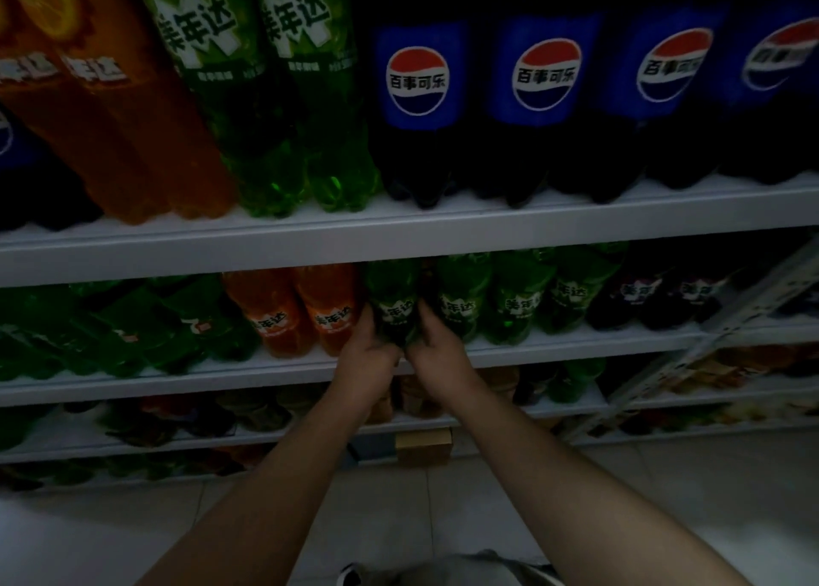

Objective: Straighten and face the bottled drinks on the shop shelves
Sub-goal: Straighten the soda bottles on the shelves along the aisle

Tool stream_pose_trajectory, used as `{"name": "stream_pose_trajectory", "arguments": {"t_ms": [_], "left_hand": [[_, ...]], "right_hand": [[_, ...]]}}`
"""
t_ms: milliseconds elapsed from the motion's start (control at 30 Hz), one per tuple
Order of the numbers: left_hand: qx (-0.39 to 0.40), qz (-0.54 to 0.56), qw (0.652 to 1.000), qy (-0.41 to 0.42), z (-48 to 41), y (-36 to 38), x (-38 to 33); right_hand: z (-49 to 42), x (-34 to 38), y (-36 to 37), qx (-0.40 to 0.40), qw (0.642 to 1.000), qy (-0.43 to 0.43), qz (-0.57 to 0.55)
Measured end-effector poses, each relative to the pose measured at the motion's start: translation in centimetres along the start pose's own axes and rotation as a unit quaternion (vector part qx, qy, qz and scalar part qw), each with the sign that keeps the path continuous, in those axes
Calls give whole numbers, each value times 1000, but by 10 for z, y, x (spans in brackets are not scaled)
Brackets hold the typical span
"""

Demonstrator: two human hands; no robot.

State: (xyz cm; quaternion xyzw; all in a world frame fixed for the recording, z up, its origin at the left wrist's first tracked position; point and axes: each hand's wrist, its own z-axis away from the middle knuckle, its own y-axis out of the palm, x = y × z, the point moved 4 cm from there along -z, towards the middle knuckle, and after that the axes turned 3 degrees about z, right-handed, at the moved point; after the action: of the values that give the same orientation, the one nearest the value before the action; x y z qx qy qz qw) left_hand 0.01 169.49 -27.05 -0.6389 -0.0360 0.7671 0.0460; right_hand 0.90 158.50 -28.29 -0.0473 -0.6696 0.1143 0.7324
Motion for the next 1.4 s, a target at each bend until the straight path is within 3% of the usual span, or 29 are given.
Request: {"name": "stream_pose_trajectory", "arguments": {"t_ms": [133, 233, 333, 400, 500, 633, 700, 933, 1233, 1400], "left_hand": [[-60, 27, 996, -55, 11, 4, 11], [-106, 20, 988, -110, 25, 22, 24], [-67, -21, 992, -104, 24, 58, 21], [-41, -35, 995, -84, 17, 82, 12], [-1, -29, 997, -65, 7, 112, 2], [2, -23, 998, -59, 2, 125, 1], [-17, -8, 997, -76, 5, 119, 7], [-83, 13, 986, -145, 25, 64, 41], [-126, 85, 971, -183, 38, 28, 69], [-120, 107, 967, -198, 35, 33, 82]], "right_hand": [[16, -25, -26, 7, 1000, 26, 2], [39, -56, -77, -114, 991, 67, 13], [58, -71, -145, -258, 962, 85, 26], [64, -71, -187, -309, 946, 91, 42], [63, -49, -228, -337, 935, 58, 97], [45, 7, -244, -363, 905, -68, 210], [31, 28, -244, -362, 893, -96, 249], [-4, 37, -242, -290, 912, -24, 289], [-13, 35, -269, -187, 963, -26, 194], [-16, 32, -274, -149, 970, -15, 190]]}}
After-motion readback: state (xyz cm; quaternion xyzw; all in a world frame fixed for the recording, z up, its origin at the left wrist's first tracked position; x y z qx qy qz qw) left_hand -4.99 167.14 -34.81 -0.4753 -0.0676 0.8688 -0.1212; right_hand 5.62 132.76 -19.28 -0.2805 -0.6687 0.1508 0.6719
